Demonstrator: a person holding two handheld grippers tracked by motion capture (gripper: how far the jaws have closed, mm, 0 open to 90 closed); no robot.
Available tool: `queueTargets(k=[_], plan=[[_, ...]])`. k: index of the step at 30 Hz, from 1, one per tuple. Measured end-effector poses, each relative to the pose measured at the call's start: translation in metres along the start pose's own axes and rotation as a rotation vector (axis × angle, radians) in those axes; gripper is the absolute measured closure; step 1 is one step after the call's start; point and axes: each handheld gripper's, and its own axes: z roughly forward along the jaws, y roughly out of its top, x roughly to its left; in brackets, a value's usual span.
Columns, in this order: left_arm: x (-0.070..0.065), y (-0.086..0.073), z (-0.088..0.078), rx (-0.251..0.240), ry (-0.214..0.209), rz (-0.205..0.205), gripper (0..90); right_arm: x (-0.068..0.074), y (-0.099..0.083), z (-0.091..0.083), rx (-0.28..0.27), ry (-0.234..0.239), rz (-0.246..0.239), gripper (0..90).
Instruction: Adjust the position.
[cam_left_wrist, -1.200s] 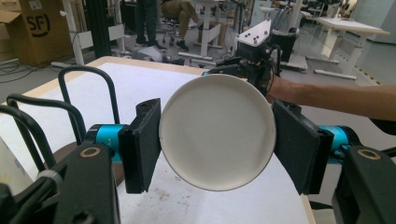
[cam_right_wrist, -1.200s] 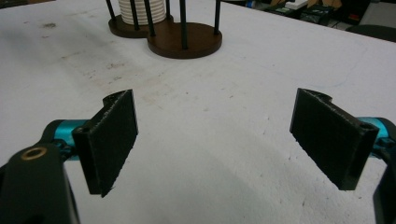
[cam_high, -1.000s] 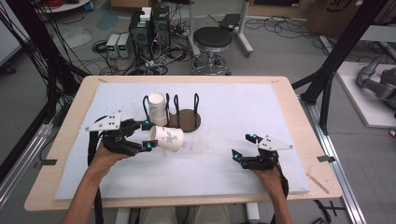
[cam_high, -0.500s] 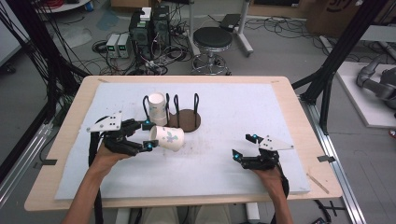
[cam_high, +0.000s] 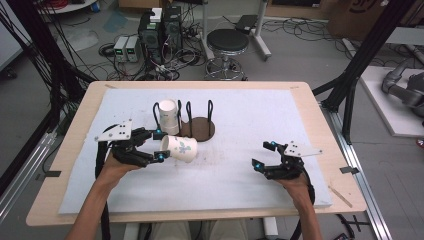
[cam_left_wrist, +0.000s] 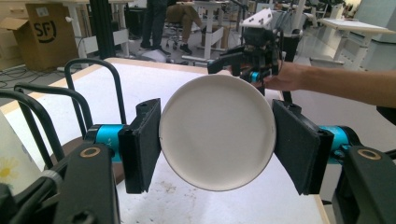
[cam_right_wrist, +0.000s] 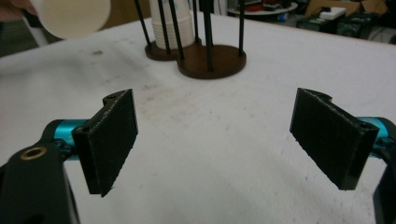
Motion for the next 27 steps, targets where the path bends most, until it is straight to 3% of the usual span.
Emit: queueTargets(k=[8,11,13,23,27], plan=[[-0.002,0.0,0.003,-0.008,-0.005,0.001,35.9,-0.001,0.038,-0.004,0.007,0.185,-0.058,15.5],[-0.003,0.001,0.003,-0.011,-0.004,0.001,35.9,-0.001,0.046,-0.003,-0.014,0.25,-0.07,15.5],[-0.004,0.001,0.004,-0.013,-0.007,0.002,35.9,-0.002,0.051,-0.001,0.001,0.286,-0.076,15.5],[-0.007,0.002,0.011,-0.017,-0.022,0.004,35.9,0.001,0.081,0.019,0.045,0.393,-0.133,15.5],[-0.009,0.004,0.019,-0.014,-0.039,0.01,35.9,0.007,0.095,0.037,0.055,0.455,-0.167,15.5]])
